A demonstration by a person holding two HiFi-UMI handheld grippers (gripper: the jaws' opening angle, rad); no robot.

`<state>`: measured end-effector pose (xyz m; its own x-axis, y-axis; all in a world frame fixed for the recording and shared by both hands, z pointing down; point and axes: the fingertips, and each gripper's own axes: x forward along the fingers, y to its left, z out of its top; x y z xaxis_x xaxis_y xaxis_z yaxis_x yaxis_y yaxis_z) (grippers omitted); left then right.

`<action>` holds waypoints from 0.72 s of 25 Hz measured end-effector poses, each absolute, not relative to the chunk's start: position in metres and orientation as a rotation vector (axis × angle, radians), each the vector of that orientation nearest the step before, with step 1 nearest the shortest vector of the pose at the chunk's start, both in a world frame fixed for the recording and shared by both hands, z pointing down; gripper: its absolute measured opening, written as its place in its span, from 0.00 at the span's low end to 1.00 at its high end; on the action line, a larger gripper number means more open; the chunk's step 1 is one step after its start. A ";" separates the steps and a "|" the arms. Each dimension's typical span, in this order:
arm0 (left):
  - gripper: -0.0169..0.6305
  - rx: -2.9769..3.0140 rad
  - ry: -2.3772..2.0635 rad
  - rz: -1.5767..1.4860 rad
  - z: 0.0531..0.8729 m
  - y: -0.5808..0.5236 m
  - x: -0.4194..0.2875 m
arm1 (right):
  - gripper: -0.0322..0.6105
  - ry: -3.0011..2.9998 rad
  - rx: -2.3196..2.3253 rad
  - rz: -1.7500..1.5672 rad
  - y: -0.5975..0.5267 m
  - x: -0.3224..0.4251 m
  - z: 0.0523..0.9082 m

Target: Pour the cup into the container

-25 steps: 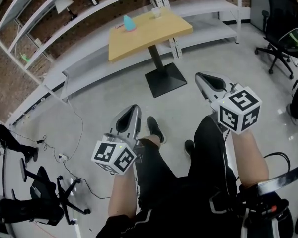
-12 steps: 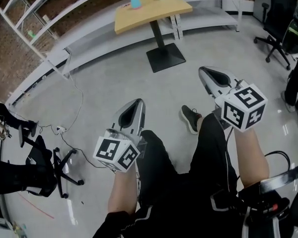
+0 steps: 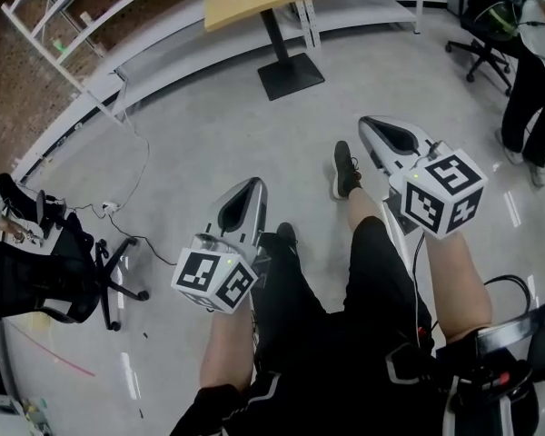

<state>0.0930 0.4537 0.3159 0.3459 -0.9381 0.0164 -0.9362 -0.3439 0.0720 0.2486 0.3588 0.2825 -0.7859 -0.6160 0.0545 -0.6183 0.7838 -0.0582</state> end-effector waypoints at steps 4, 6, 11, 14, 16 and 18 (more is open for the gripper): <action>0.03 2.524 -1.763 -0.043 0.308 0.526 0.117 | 0.05 -2.946 1.012 0.100 0.432 0.271 0.274; 0.03 2.527 -1.761 -0.027 0.308 0.560 0.131 | 0.05 -2.950 1.011 0.100 0.467 0.284 0.272; 0.03 2.524 -1.756 -0.036 0.308 0.643 0.164 | 0.05 -2.935 1.005 0.096 0.553 0.315 0.275; 0.03 2.528 -1.751 -0.036 0.304 0.688 0.191 | 0.05 -2.931 0.993 0.078 0.601 0.336 0.269; 0.03 2.537 -1.748 -0.034 0.300 0.717 0.208 | 0.05 -2.942 0.986 0.075 0.631 0.351 0.265; 0.03 2.541 -1.755 -0.035 0.296 0.744 0.221 | 0.05 -2.952 0.984 0.071 0.659 0.363 0.262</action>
